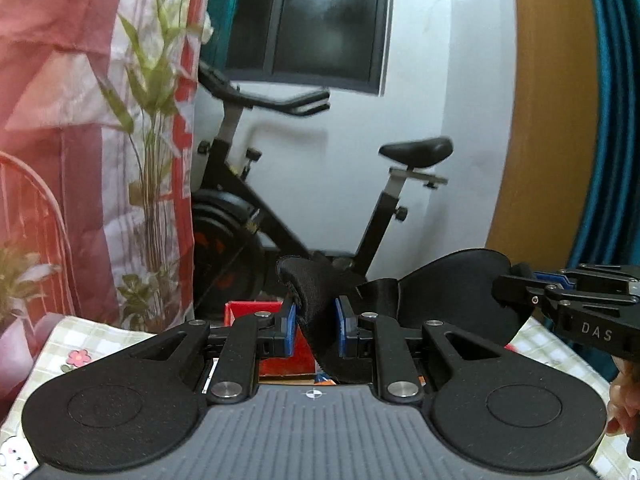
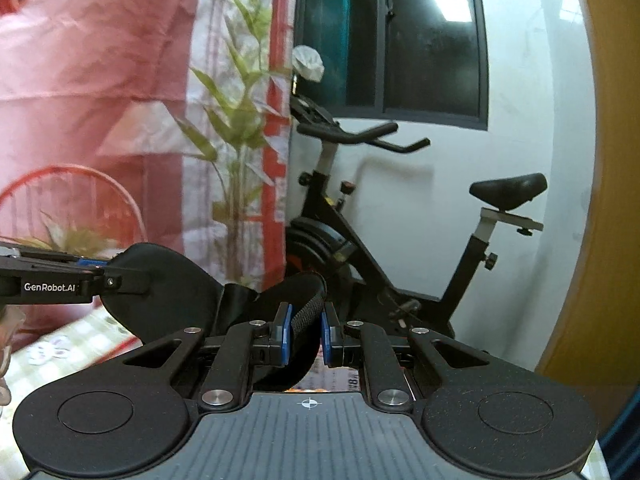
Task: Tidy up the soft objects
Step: 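Lift the black eye mask with both tools and carry it over the box, then open both tools to drop the eye mask into the box and withdraw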
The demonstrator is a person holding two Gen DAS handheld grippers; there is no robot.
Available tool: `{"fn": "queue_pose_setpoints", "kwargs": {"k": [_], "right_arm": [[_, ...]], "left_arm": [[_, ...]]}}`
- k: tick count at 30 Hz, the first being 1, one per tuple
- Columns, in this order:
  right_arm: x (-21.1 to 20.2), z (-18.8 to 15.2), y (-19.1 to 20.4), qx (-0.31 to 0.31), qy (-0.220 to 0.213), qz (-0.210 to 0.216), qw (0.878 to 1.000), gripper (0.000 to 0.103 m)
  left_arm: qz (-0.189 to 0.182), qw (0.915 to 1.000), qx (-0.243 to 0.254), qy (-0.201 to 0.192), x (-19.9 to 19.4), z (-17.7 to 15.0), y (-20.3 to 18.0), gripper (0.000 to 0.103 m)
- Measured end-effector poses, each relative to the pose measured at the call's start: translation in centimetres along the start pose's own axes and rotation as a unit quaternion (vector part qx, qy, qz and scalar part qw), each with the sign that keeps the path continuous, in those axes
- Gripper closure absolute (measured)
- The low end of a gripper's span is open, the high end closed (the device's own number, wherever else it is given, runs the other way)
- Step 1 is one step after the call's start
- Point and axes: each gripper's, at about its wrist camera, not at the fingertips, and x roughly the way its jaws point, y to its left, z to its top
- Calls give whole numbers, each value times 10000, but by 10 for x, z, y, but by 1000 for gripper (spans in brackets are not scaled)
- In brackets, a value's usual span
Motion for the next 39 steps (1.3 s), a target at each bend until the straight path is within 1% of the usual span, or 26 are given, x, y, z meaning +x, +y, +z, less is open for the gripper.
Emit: {"fn": "queue_pose_setpoints", "kwargs": {"k": [3, 6, 7, 8, 11, 14, 19, 21, 22, 23, 24, 25, 27, 30, 31, 32, 36, 38, 39], "right_arm": [[25, -6, -3, -96, 197, -62, 9997, 90], [47, -16, -6, -89, 514, -130, 9986, 90], [57, -19, -7, -98, 735, -206, 9970, 90], [65, -23, -7, -109, 951, -266, 9951, 90], [83, -33, -5, -44, 1386, -304, 9899, 90], [93, -42, -1, 58, 1605, -281, 9866, 90], [100, -45, -2, 133, 1748, -333, 9839, 88], [101, -47, -1, 91, 1787, -436, 9829, 80], [101, -47, -1, 58, 1767, -525, 9828, 76], [99, -47, -2, 37, 1753, -590, 9827, 69], [97, -48, -2, 16, 1742, -662, 9825, 63], [95, -47, -4, 8, 1724, -702, 9825, 59], [87, -47, -5, 60, 1642, -706, 9839, 47], [76, -44, -5, 121, 1570, -676, 9852, 37], [71, -43, -4, 123, 1552, -667, 9856, 35], [67, -43, -3, 135, 1524, -660, 9860, 31], [45, -42, 1, 271, 1393, -610, 9880, 5], [32, -41, 5, 334, 1292, -603, 9892, 1], [26, -40, 6, 366, 1245, -606, 9897, 0]], "left_arm": [[14, 9996, -43, 291, 27, -1, 5, 83], [37, 9974, -69, 722, 51, -7, 11, 82], [102, 9957, -24, 920, 59, -9, 12, 82], [82, 9939, -9, 1101, 66, -12, 13, 82], [37, 9891, 126, 1466, 80, -20, 13, 82], [11, 9861, 221, 1648, 85, -25, 15, 82], [-77, 9854, 125, 1698, 84, -27, 21, 82], [-114, 9855, 138, 1690, 85, -25, 21, 77], [-107, 9857, 139, 1679, 84, -25, 20, 64], [-126, 9855, 107, 1688, 83, -24, 20, 46], [-140, 9853, 74, 1703, 84, -22, 20, 39], [-146, 9853, 53, 1699, 83, -21, 19, 30], [-168, 9864, 96, 1633, 77, -17, 17, 27], [-178, 9874, 191, 1559, 68, -12, 13, 15], [-181, 9882, 232, 1500, 62, -11, 11, 10], [-173, 9889, 271, 1450, 57, -9, 10, 7], [-151, 9913, 358, 1258, 36, -5, 2, 1], [-111, 9927, 382, 1141, 22, -5, -1, 0], [-75, 9932, 397, 1095, 15, -5, -2, 0]]}}
